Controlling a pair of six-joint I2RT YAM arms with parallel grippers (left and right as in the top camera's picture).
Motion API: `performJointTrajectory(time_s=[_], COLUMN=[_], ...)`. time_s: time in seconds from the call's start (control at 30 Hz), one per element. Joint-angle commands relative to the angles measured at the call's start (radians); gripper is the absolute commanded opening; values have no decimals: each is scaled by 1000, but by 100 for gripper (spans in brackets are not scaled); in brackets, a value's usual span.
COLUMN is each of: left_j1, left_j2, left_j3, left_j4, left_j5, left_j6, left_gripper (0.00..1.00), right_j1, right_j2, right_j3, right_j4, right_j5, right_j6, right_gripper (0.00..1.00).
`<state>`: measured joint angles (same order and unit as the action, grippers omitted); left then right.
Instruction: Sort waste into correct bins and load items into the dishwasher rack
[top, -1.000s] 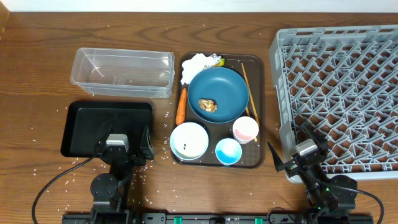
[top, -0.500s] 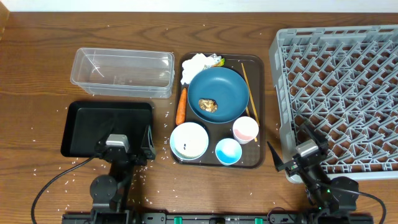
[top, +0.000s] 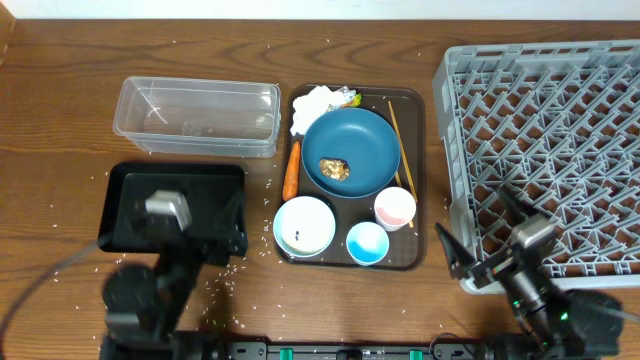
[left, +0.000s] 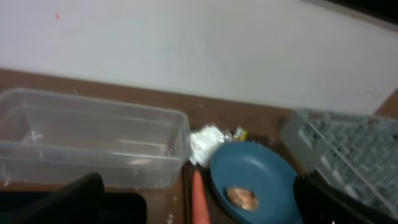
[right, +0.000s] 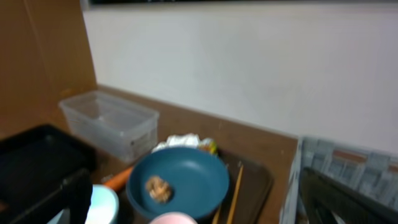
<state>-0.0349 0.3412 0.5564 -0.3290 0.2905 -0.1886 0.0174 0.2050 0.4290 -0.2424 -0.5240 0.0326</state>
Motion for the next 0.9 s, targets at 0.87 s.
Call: performJointTrajectory(time_s=[0.87], left_j1=[-202], left_j2=[1091], left_j3=[888], left_j4=[-593], left_j5=[192], left_j6=[111], left_gripper=[98], right_j1=[9], right_j2=[1018], right_j3=[768], right_j4=[-631], right_j5=[-22], right_j6=[49], right_gripper=[99])
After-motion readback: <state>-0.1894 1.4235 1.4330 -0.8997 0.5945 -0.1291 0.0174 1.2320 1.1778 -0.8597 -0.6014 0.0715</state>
